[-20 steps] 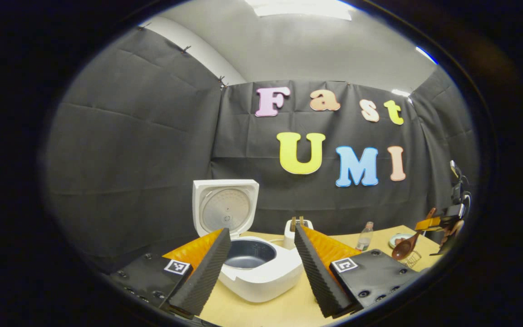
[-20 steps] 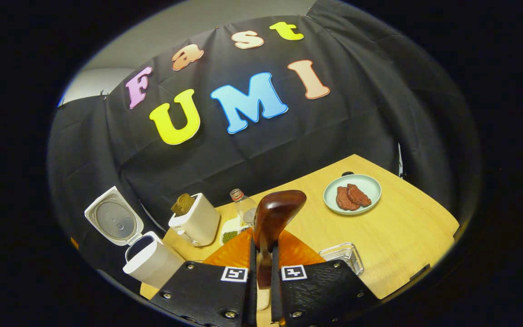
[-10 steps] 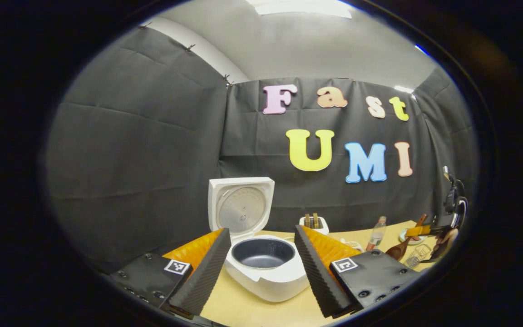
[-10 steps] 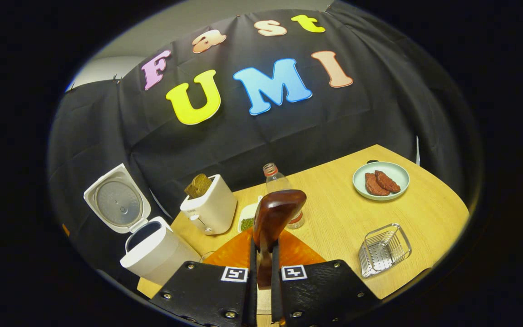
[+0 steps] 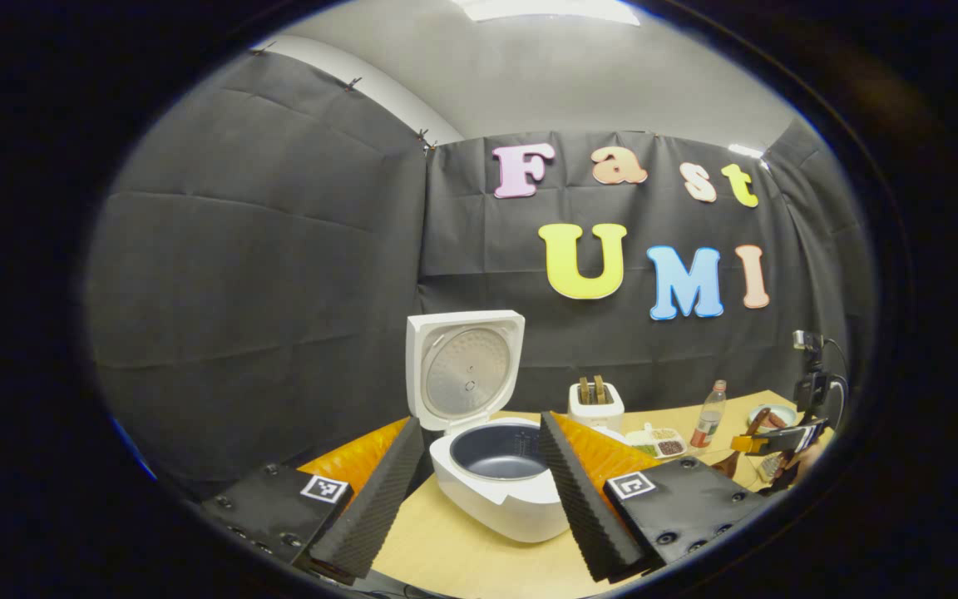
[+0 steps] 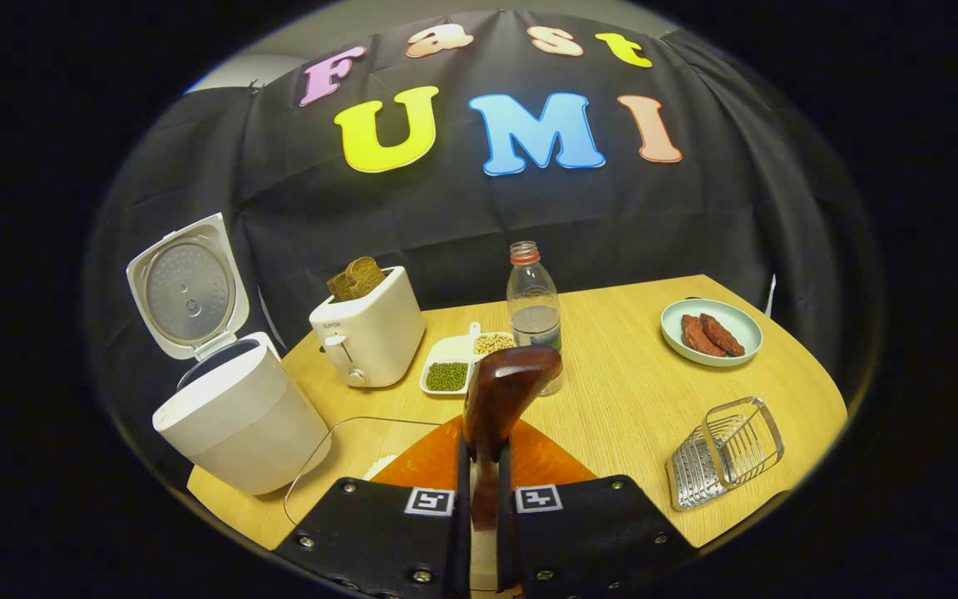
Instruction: Close the left gripper, press the button to open the rice cooker; take a wooden spoon from the chopstick holder with the right hand, scoop a spoonful of rice and pour it into the rice cooker, then put the wooden spoon back into the chopstick holder.
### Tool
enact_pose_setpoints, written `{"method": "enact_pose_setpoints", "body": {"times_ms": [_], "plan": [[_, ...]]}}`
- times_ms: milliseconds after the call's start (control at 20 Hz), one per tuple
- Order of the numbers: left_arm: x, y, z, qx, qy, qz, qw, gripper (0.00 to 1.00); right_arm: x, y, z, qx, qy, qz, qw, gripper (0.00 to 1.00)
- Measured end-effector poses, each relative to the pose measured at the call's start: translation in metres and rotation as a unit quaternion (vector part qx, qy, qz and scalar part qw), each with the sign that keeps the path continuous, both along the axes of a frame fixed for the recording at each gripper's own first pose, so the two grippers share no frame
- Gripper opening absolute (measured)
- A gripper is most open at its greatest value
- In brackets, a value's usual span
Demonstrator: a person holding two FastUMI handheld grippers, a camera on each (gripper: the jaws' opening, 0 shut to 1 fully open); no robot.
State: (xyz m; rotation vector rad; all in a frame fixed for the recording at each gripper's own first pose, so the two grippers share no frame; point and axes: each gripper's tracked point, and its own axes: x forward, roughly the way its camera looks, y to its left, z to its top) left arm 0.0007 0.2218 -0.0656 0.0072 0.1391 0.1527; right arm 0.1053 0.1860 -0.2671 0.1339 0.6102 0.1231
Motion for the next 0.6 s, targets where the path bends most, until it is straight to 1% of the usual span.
{"method": "enact_pose_setpoints", "body": {"times_ms": [150, 200, 250, 400, 500, 600], "plan": [[0.001, -0.003, 0.0, -0.004, 0.001, -0.002, 1.0, 0.99, -0.005, 0.013, -0.005, 0.013, 0.007, 0.008, 1.0, 0.13], [0.002, -0.005, 0.001, -0.005, 0.0, -0.003, 1.0, 0.96, -0.006, 0.016, -0.005, 0.019, 0.009, 0.01, 1.0, 0.13], [0.001, -0.007, 0.001, -0.005, 0.0, -0.004, 1.0, 0.96, -0.005, 0.021, -0.004, 0.031, 0.012, 0.011, 0.999, 0.13], [0.0, -0.012, 0.002, -0.004, -0.002, -0.008, 1.0, 0.97, -0.012, 0.031, -0.007, 0.084, 0.032, 0.006, 0.996, 0.13], [-0.001, -0.014, 0.003, -0.004, -0.002, -0.009, 1.0, 0.97, -0.012, 0.028, -0.008, 0.123, 0.043, -0.012, 0.991, 0.13], [-0.002, -0.016, 0.004, -0.003, -0.002, -0.008, 1.0, 0.99, -0.012, 0.023, -0.01, 0.171, 0.062, -0.034, 0.983, 0.13]]}}
